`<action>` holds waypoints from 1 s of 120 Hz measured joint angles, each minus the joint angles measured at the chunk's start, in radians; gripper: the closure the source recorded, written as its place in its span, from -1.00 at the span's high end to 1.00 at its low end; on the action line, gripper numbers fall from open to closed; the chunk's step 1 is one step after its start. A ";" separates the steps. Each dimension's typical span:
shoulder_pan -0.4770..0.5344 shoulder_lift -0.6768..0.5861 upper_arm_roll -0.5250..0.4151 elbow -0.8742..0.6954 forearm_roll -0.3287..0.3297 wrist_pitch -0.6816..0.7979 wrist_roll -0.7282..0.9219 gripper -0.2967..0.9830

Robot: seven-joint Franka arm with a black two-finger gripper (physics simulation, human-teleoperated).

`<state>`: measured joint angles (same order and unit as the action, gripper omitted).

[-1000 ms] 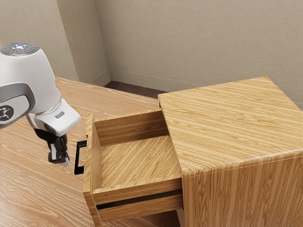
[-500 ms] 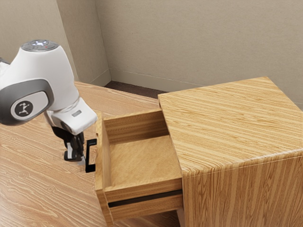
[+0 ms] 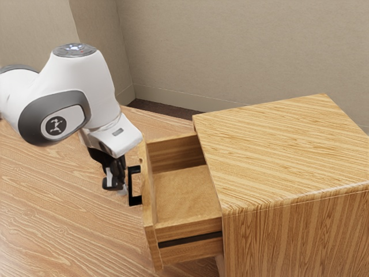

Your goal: Push the drawer handle with one arm to close the drawer

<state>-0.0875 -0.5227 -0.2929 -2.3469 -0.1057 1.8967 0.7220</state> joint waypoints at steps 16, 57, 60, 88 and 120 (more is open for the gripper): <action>0.000 0.007 -0.006 0.018 -0.005 0.016 -0.002 -0.68; -0.001 0.034 -0.015 0.034 -0.018 0.050 -0.005 -0.68; -0.001 0.035 -0.017 0.035 -0.018 0.052 -0.006 -0.69; 0.000 0.066 -0.032 0.058 -0.016 0.058 -0.011 -0.68; 0.000 0.089 -0.049 0.080 -0.023 0.072 -0.015 -0.68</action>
<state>-0.0874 -0.4340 -0.3422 -2.2667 -0.1285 1.9683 0.7069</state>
